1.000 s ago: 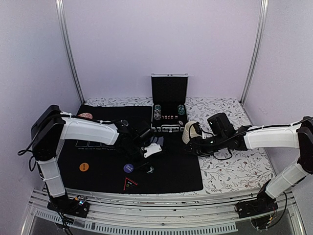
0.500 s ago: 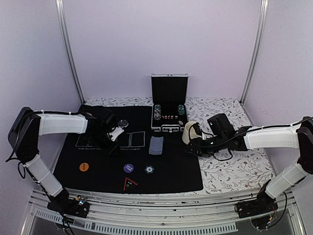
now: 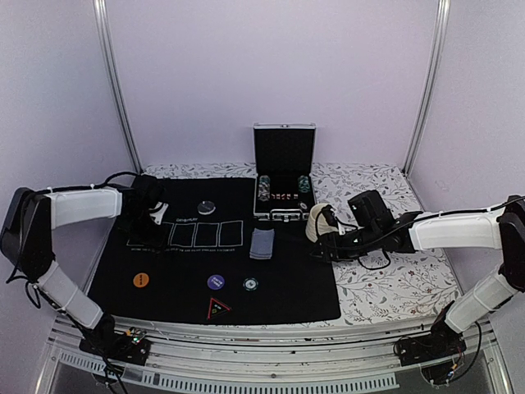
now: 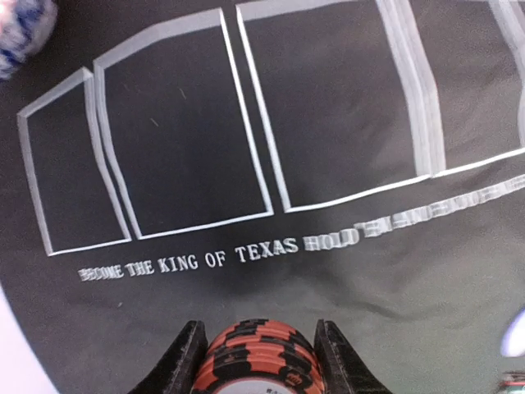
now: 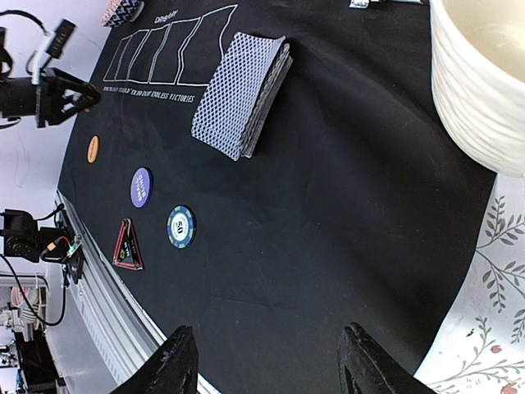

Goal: Distribute texas hold em gaming equipment

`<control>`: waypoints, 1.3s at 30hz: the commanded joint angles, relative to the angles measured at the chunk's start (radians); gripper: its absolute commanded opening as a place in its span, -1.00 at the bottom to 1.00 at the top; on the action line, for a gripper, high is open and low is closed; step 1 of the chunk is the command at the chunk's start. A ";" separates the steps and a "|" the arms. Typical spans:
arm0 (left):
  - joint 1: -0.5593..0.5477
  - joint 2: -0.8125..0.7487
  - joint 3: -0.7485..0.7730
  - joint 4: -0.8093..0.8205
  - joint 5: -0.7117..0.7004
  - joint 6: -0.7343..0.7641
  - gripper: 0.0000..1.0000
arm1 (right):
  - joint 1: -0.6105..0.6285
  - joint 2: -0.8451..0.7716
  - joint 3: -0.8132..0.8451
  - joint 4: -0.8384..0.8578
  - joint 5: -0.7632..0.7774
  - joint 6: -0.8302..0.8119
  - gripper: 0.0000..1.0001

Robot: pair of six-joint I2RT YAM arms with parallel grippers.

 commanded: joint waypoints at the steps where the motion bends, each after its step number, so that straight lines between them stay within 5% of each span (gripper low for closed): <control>1: -0.003 -0.098 0.012 -0.004 -0.091 -0.127 -1.00 | -0.009 -0.015 0.000 0.031 -0.020 -0.028 0.20; 7: 0.197 -0.126 -0.057 0.082 0.017 -0.241 -1.00 | -0.009 -0.018 0.010 0.037 -0.032 -0.032 0.20; 18: 0.401 -0.200 -0.216 0.195 0.018 -0.382 -1.00 | -0.011 -0.026 0.027 0.033 -0.036 -0.039 0.20; 33: 0.448 -0.190 -0.345 0.253 -0.060 -0.470 -1.00 | -0.021 -0.041 0.028 0.024 -0.034 -0.050 0.20; 39: 0.448 -0.194 -0.394 0.291 -0.011 -0.492 -0.76 | -0.022 -0.047 0.032 0.023 -0.043 -0.053 0.21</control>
